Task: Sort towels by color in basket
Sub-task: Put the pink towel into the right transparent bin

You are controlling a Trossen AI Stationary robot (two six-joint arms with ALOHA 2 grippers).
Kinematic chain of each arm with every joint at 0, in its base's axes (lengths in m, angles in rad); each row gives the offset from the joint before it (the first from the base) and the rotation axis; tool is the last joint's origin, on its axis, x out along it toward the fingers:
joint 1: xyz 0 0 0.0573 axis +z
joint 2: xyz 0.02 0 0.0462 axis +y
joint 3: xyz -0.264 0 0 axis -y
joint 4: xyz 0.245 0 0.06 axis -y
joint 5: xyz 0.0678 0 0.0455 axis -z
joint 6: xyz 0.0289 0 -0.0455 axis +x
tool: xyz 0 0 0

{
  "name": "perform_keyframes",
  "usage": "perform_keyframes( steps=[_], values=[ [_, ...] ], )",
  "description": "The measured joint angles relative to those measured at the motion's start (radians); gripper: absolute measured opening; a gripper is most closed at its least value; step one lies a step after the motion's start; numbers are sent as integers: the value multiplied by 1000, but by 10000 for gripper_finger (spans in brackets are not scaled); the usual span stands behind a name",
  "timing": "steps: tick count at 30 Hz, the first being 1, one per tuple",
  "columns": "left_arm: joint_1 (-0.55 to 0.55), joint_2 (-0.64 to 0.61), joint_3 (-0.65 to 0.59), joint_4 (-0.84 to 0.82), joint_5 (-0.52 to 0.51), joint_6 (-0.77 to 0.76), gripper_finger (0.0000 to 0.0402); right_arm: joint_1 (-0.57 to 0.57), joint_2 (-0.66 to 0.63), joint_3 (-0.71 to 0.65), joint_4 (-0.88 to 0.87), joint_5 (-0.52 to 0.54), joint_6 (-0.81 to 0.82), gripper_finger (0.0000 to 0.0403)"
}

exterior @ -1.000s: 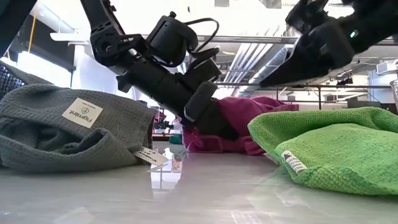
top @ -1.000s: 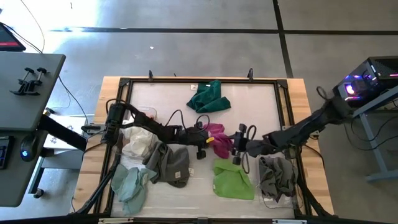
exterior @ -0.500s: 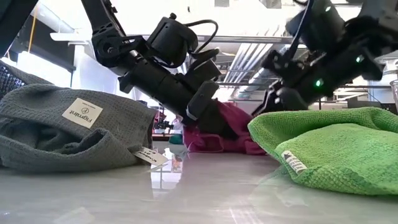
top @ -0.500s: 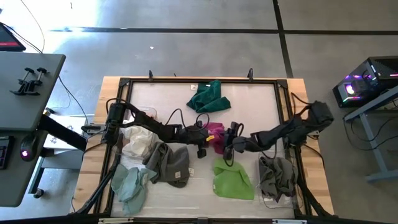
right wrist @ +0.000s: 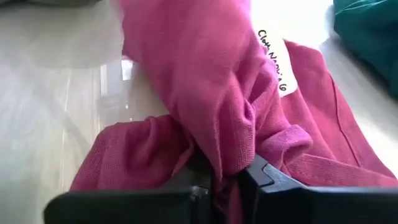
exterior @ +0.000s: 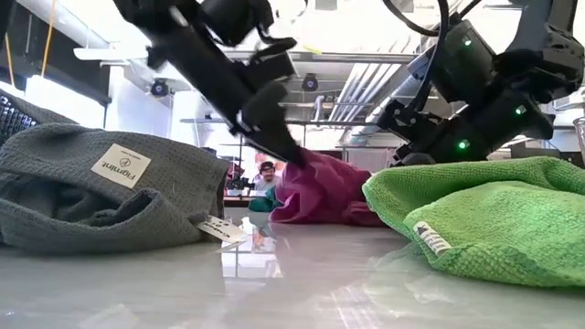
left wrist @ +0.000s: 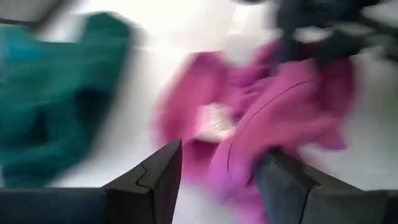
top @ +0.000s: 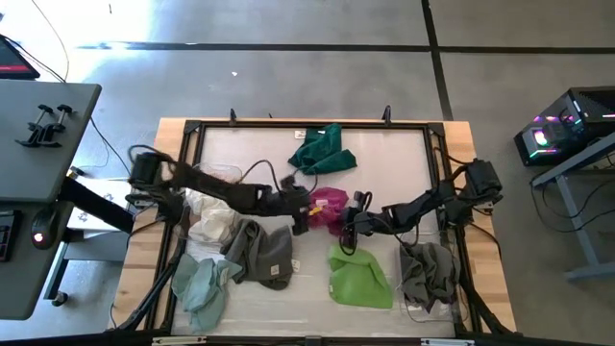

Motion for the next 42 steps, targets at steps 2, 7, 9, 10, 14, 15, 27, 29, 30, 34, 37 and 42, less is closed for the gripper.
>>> perform_keyframes(
  steps=[2, 7, 9, 10, 14, 15, 27, 29, 30, 34, 37, 42],
  values=[
    [-27, -53, 0, -98, -139, -8, 178, 12, -1, -2, 14, 38, 11, 20],
    [-100, -144, -10, -254, -398, -62, 171, 45, -93, -7, -45, 95, 66, 24],
    [-130, -163, -28, -280, -469, -102, 170, 72, -173, -4, -91, 107, 77, 18],
    [-145, -169, -38, -293, -504, -124, 170, 90, -213, 2, -125, 120, 84, 18],
    [-194, -174, -87, -285, -575, -193, 170, 198, -388, 70, -297, 242, 75, 18],
    [-204, -173, -98, -290, -578, -204, 170, 229, -429, 101, -346, 279, 75, 18],
    [-304, -173, -174, -281, -704, -288, 170, 507, -464, 730, -1471, 408, 650, 18],
    [-305, -173, -173, -278, -717, -287, 170, 528, -432, 823, -1676, 316, 831, 18],
    [-305, -173, -173, -279, -727, -288, 170, 545, -417, 859, -1757, 262, 906, 18],
    [-302, -173, -173, -279, -748, -280, 170, 629, -378, 938, -2031, 66, 1275, 18],
    [-302, -173, -173, -279, -752, -279, 170, 711, -374, 945, -2116, -83, 1519, 18],
    [-297, -173, -173, -279, -752, -279, 170, 850, -366, 920, -2107, -262, 1855, 18]
  ],
)
